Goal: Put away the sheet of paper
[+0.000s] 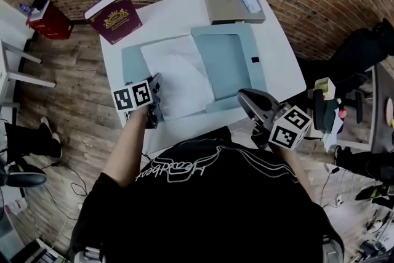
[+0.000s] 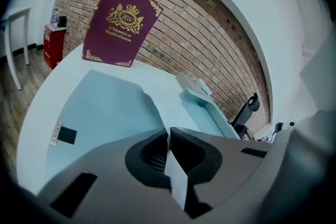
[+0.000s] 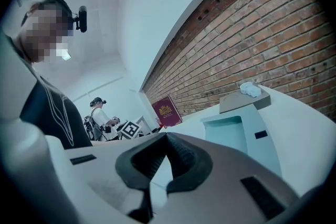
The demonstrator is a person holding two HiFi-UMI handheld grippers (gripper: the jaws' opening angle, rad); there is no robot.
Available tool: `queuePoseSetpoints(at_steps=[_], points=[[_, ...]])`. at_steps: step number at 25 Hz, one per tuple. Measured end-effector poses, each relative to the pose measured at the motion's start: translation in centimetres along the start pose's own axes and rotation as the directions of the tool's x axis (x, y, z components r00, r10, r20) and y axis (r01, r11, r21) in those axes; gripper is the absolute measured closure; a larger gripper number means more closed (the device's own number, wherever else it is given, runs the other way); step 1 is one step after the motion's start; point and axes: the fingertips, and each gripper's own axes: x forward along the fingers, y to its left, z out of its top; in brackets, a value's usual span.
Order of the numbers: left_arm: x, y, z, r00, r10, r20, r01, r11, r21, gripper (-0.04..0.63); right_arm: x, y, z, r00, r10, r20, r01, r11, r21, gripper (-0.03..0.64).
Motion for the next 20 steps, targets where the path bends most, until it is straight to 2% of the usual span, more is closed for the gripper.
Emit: queuePoseSetpoints(at_steps=[5,11,20], points=[[0.9,-1.1,-0.5,1.0,0.028,0.003,-0.028,0.999,-0.023,0.565,-0.3,-1.4,1.3,0.999,0.043,-0.003,-0.043,0.999,-0.01,0.614],[2.3,-3.2,-1.0,1.0,0.02,0.01,-0.019,0.999,-0.049,0.565,-1.2,-3.0,2.3,0.998,0.067,0.004,-0.067,0.998,-0.018,0.614],[4.8,-5.6,-1.1,0.999,0.037,-0.016,-0.038,0.999,-0.032,0.565,-2.2,-5.9,3.8,0.997,0.079,0.019,-0.079,0.997,-0.014,0.614]])
